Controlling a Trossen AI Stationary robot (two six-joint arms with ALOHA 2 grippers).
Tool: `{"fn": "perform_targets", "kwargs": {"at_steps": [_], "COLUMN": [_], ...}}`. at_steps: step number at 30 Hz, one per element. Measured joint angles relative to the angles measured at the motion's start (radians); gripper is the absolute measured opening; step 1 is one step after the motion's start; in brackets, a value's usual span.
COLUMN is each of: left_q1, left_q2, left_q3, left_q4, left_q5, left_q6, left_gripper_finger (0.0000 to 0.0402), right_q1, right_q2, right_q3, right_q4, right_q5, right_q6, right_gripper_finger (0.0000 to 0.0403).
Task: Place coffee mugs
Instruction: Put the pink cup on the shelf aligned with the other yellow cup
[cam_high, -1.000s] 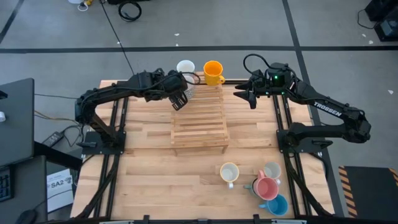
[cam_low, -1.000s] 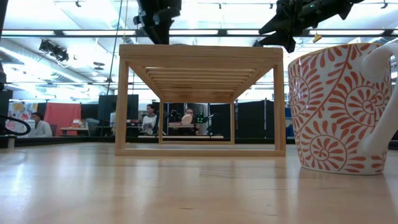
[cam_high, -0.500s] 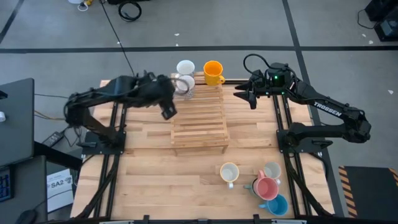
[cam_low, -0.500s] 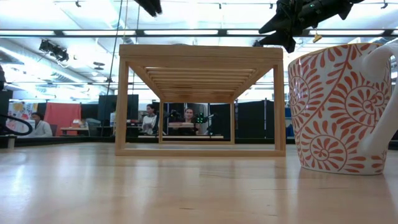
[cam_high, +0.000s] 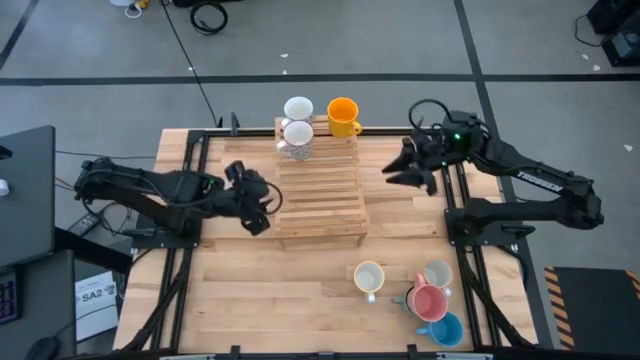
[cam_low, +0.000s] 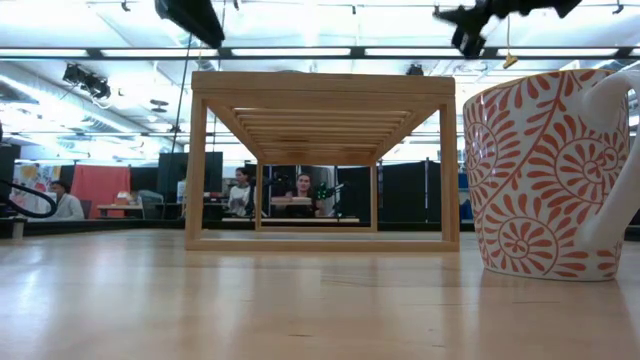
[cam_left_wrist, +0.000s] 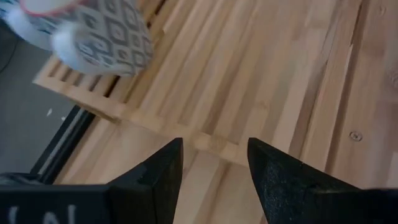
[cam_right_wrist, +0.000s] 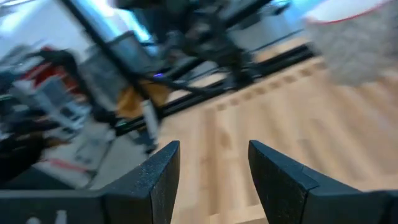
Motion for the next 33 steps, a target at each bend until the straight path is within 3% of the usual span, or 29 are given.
{"fn": "perform_targets", "kwargs": {"at_steps": [5,11,17,27,33], "left_q1": [-0.012,-0.012,-0.012,-0.012,-0.012], "left_q2": [0.002,0.003,0.003,0.003,0.003], "left_q3": [-0.066,-0.079,-0.079,-0.079,-0.079], "left_q4": [0.074,0.107,0.115,0.14,0.144], "left_q5": [-0.006,-0.008,-0.008,-0.008,-0.007], "left_q6": [0.007,0.01,0.01,0.01,-0.01], "left_gripper_finger": [0.0185,0.0185,0.0185,0.0185,0.0185], "right_q1": [0.123,0.293,0.457,0.736,0.815], "right_q2": [-0.083,-0.164,-0.19,-0.152,-0.081], "right_q3": [0.0,0.0,0.0,0.0,0.0], "right_q4": [-0.11,-0.312,-0.469,-0.481,-0.48], "right_q5": [-0.008,0.088,0.27,0.476,0.508], "right_q6": [0.002,0.02,0.195,0.504,0.76], "right_gripper_finger": [0.0197,0.0197,0.0197,0.0197,0.0197]}}
